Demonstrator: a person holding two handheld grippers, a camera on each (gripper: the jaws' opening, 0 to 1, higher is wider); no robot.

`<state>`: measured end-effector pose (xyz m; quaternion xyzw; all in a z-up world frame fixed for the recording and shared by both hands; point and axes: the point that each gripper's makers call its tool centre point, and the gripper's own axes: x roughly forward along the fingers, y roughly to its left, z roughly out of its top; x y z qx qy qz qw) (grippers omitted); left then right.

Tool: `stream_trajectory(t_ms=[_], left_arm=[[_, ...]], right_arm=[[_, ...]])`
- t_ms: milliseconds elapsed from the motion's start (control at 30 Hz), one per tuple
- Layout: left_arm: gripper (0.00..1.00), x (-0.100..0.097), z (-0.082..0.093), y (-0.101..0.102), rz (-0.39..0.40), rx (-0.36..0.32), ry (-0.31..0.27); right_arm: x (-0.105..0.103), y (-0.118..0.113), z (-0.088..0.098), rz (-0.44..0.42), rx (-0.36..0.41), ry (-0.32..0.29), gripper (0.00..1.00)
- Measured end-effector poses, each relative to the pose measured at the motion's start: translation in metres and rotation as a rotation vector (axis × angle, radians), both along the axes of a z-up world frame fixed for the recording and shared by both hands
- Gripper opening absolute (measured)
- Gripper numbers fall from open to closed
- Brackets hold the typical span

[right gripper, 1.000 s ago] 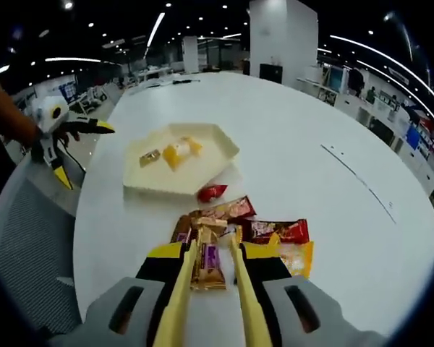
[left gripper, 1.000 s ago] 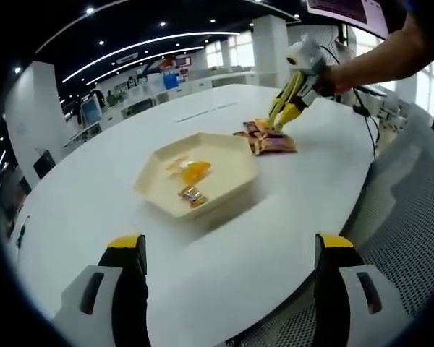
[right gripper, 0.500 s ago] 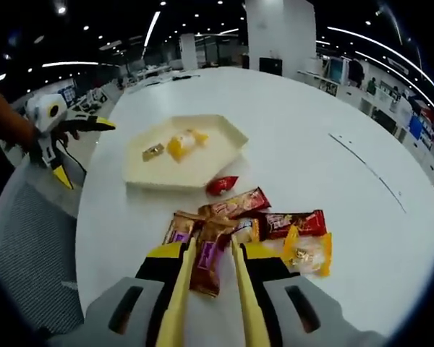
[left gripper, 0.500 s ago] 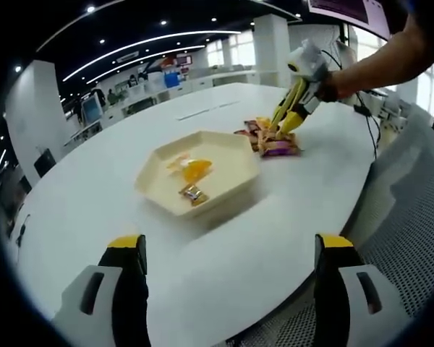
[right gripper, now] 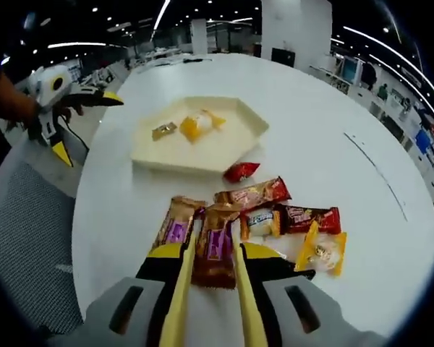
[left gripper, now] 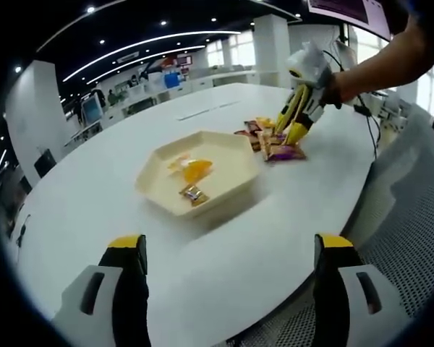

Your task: Place the target food into the container with the food tongs after gripping and lifting it, then release it inside without dropping or visibly crushing the food.

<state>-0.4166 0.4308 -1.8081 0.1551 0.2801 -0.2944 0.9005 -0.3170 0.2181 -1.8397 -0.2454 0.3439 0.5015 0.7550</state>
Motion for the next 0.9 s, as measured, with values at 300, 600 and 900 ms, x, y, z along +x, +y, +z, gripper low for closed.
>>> stream_trajectory(t_ms=[300,600,900], left_arm=[[0.91,0.0,0.001,0.0,0.001,-0.002,-0.003],[0.95,0.002,0.005,-0.003,-0.009,-0.026,-0.021],[0.99,0.0,0.005,-0.008,-0.013,-0.069,-0.005]], right_arm=[[0.005,-0.002,0.0,-0.025,-0.035,0.013,0.22],[0.01,-0.006,0.004,-0.044,-0.026,0.019,0.22],[0.012,-0.011,0.009,-0.068,-0.024,0.032,0.22]])
